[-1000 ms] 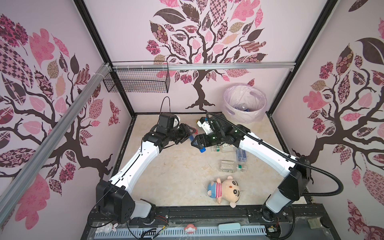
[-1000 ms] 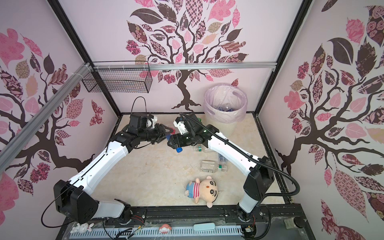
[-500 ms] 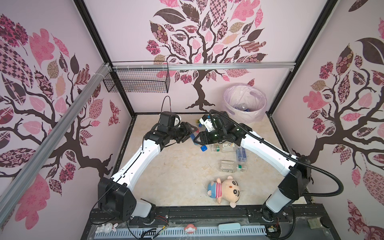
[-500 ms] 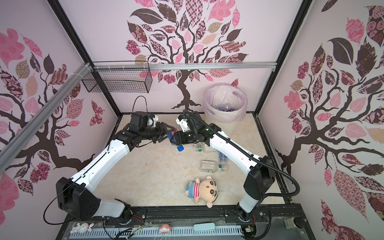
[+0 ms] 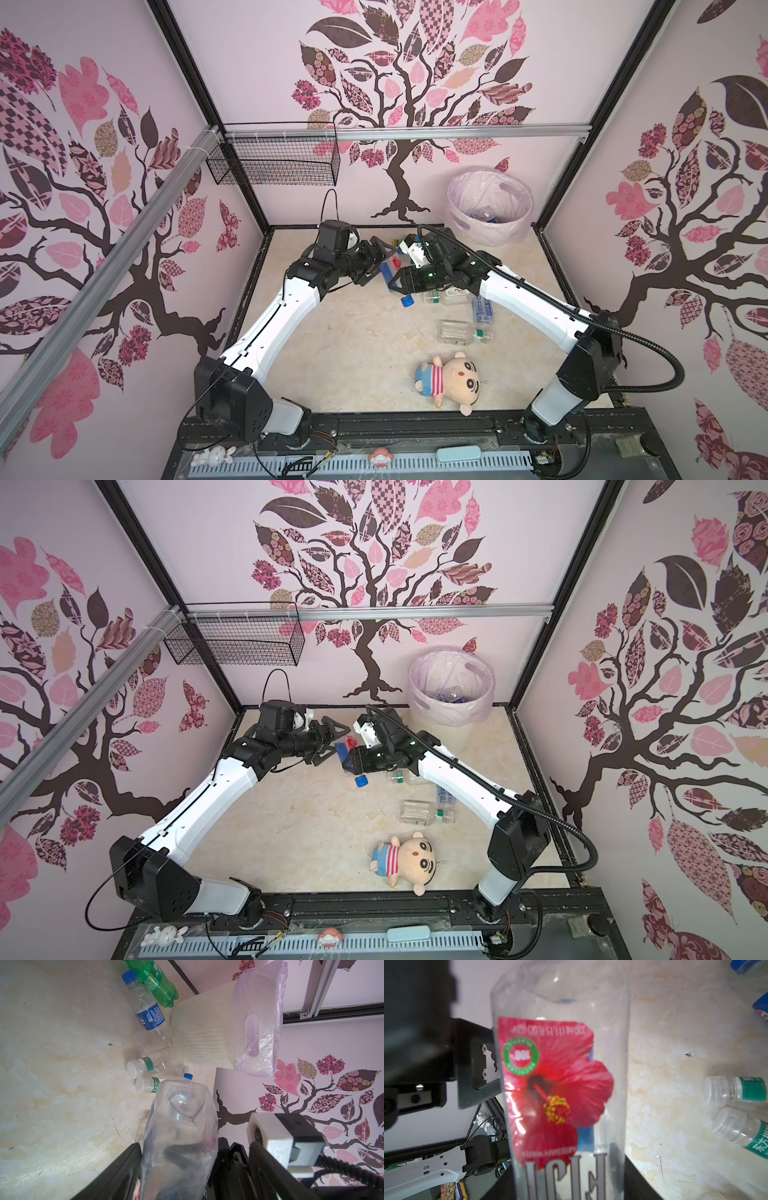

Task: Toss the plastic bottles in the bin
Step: 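Grasp the FIJI bottle body with the right gripper while the left gripper holds it, then carry the FIJI bottle with the right gripper over the bin and release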

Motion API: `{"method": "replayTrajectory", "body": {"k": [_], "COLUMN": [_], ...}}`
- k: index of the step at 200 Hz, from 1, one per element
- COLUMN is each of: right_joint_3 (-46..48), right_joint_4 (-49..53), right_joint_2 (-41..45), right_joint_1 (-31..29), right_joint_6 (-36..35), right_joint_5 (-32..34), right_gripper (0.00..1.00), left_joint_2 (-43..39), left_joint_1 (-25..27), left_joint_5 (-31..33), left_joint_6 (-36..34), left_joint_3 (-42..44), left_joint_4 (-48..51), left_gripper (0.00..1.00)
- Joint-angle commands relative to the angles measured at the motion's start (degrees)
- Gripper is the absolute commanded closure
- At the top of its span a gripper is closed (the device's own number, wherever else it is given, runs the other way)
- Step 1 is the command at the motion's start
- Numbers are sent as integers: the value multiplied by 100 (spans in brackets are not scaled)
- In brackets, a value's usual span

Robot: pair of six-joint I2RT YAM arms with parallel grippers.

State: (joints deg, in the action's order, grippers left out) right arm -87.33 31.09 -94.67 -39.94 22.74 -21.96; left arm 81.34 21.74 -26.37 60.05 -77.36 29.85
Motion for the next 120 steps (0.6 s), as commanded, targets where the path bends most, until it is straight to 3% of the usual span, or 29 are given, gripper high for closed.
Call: {"method": "replayTrajectory", "body": {"k": [1, 31, 120], "right_joint_3": [2, -97, -1208], "right_joint_4": [80, 221, 542], "right_joint_2": [368, 488, 696], "right_joint_1": [60, 290, 1331], "right_joint_6": [20, 46, -35], "right_joint_5": [159, 341, 1215], "right_gripper": [55, 58, 58], "left_joint_2": [-156, -199, 328], "left_joint_1": [-107, -178, 212], "left_joint_5": [79, 100, -157], "left_joint_6": [49, 99, 379], "left_joint_3": [-316, -517, -1944], "left_joint_4": [85, 226, 643], "left_gripper": [10, 3, 3]}}
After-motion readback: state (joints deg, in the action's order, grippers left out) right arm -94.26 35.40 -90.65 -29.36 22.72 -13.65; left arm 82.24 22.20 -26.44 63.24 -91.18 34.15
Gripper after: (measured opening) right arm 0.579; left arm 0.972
